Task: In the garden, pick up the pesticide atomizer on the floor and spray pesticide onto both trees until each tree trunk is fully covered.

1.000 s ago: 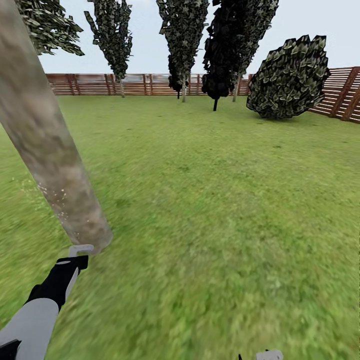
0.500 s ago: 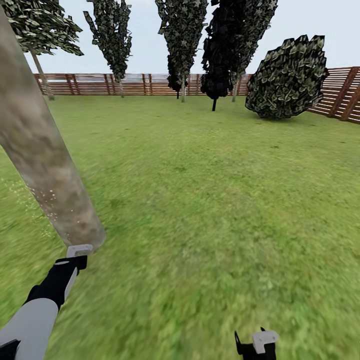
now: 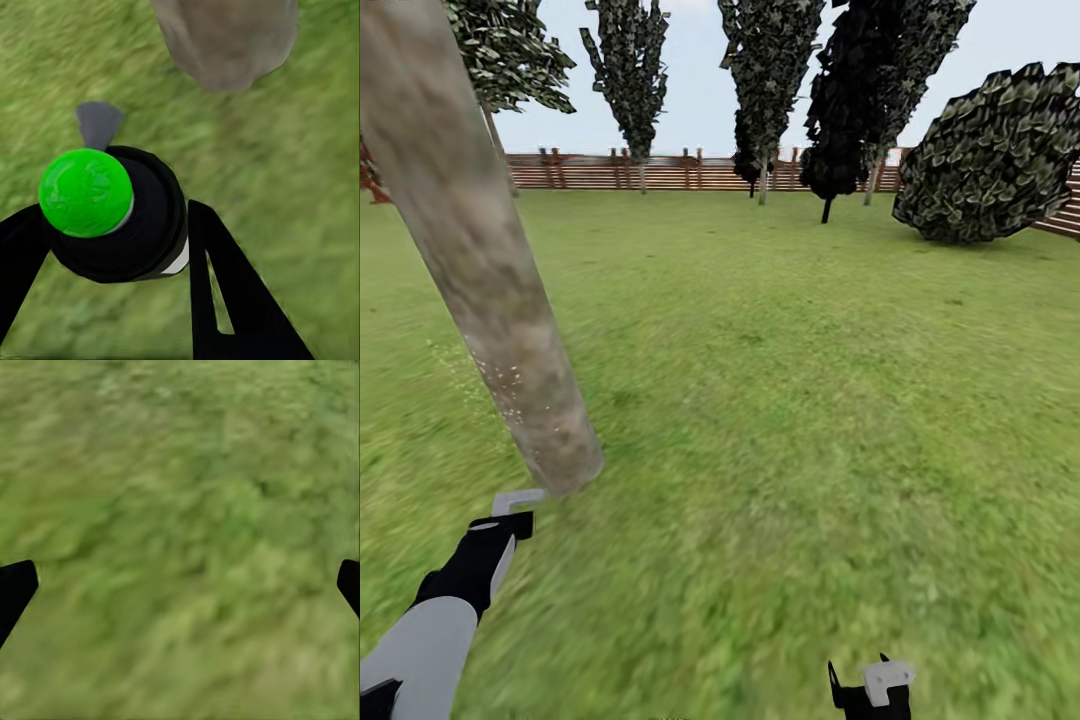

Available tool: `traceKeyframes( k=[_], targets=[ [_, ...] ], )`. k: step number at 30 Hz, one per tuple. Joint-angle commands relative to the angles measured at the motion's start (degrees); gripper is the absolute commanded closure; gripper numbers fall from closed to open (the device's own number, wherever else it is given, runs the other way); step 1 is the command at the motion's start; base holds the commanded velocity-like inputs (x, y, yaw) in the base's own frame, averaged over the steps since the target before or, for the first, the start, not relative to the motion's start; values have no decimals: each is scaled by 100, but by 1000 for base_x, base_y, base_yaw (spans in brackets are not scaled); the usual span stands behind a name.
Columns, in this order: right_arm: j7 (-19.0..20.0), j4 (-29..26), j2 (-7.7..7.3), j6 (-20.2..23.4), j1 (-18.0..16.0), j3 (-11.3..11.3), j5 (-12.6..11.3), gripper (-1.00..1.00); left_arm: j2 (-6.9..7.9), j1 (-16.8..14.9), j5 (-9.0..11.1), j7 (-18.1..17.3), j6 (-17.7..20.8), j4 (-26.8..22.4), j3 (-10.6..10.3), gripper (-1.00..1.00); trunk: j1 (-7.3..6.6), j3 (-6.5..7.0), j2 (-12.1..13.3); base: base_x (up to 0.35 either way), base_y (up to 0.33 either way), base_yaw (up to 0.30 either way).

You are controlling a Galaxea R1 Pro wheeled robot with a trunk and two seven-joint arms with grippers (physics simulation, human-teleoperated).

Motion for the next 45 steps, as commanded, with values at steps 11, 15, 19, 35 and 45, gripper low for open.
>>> traceKeyframes(
  k=[11, 15, 19, 35, 45],
  targets=[
    [-1, -1, -15, -2, -2, 1, 0, -100, -32, 0, -15, 3, -10, 8, -8, 100, 0, -29, 0, 202, -20, 199],
    [6, 0, -17, 0, 0, 6, 4, -100, -45, 0, -20, 3, -11, 8, -9, 100, 0, -30, 0, 334, -73, 5],
    [1, -1, -22, 0, -1, 2, 1, -100, -46, 0, -23, 3, -11, 8, -9, 100, 0, -30, 0, 335, -67, 0],
    [2, 2, -18, 0, -1, 9, 9, -100, -53, 0, -9, 7, -17, 7, -6, 100, 0, -30, 0, 189, -186, 211],
    [-6, -4, -39, -7, -1, -8, 1, -100, -457, -3, -34, -11, -8, 142, -9, 100, 0, -30, 0, 6, -272, 12]
  ],
)
